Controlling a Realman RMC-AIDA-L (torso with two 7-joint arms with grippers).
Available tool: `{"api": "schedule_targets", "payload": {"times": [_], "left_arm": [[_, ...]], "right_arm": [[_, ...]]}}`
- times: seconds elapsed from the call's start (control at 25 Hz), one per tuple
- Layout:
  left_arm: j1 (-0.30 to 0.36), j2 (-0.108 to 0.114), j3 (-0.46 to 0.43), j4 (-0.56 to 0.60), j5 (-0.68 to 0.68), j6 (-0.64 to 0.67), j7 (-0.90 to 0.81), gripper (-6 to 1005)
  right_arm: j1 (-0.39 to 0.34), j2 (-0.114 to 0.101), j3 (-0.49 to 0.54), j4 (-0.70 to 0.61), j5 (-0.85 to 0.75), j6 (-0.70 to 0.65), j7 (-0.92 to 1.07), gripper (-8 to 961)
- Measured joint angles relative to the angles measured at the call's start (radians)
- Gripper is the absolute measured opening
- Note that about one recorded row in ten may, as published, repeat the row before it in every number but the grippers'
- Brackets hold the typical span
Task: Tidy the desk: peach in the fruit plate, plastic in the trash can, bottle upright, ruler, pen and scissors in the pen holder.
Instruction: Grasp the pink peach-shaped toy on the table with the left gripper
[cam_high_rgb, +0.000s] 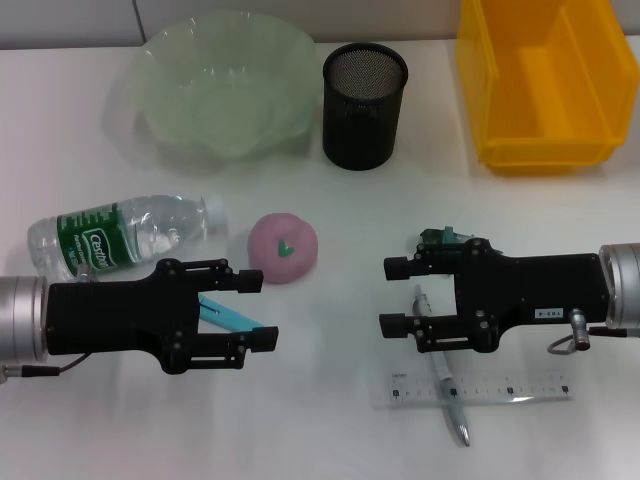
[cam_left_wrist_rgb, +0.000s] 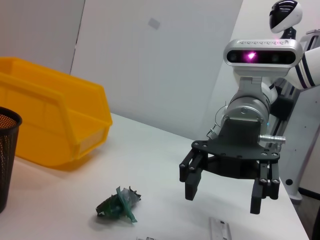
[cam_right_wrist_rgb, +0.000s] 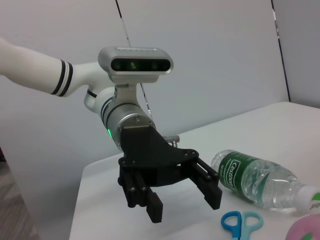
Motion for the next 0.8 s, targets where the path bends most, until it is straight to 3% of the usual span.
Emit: {"api": "schedule_targets", "payload": {"times": [0.8], "left_arm": [[-0.014, 0.001, 0.008, 0.023, 0.000, 0.000, -0.005, 726]], "right_arm": [[0.000, 0.000, 0.001, 0.005, 0.000, 0.007, 0.003, 699]]}}
